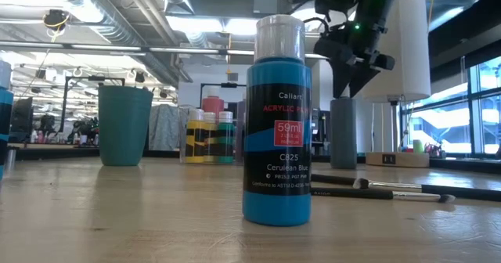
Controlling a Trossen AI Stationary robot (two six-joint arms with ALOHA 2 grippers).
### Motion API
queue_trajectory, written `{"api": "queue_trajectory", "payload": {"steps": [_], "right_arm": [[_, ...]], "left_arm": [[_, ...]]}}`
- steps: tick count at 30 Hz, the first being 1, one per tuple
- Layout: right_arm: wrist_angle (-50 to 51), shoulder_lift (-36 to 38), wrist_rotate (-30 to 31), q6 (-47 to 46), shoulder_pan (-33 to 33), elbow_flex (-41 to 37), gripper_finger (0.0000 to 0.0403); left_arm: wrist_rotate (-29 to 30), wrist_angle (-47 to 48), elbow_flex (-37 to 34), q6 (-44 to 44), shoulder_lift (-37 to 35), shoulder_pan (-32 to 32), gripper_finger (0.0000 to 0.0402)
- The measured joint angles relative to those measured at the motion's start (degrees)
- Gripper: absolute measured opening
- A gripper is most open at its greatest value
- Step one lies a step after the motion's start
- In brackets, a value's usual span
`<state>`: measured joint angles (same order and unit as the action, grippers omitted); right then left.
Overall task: Pick & Place Paint Supplies
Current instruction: Put the gray paint bottle into the transparent bin
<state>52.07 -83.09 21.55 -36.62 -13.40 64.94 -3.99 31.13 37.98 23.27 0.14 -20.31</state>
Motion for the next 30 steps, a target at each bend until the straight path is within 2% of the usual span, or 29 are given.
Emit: {"api": "queue_trajectory", "payload": {"steps": [11, 23, 30], "right_arm": [[-1.80, -1.84, -0.18, 1.33, -0.10, 0.25, 0.0194], [-1.46, -1.90, -1.66, 1.51, -0.16, 0.16, 0.0134], [-0.45, -1.90, -1.87, 0.12, -0.14, 0.16, 0.0122]], "left_arm": [[-0.02, -0.01, 0.00, 0.00, 0.00, -0.01, 0.0308], [0.04, 0.01, 0.00, 0.45, 0.00, 0.01, 0.0308], [0.20, 0.01, 0.00, 0.92, 0.00, -0.01, 0.0308]]}}
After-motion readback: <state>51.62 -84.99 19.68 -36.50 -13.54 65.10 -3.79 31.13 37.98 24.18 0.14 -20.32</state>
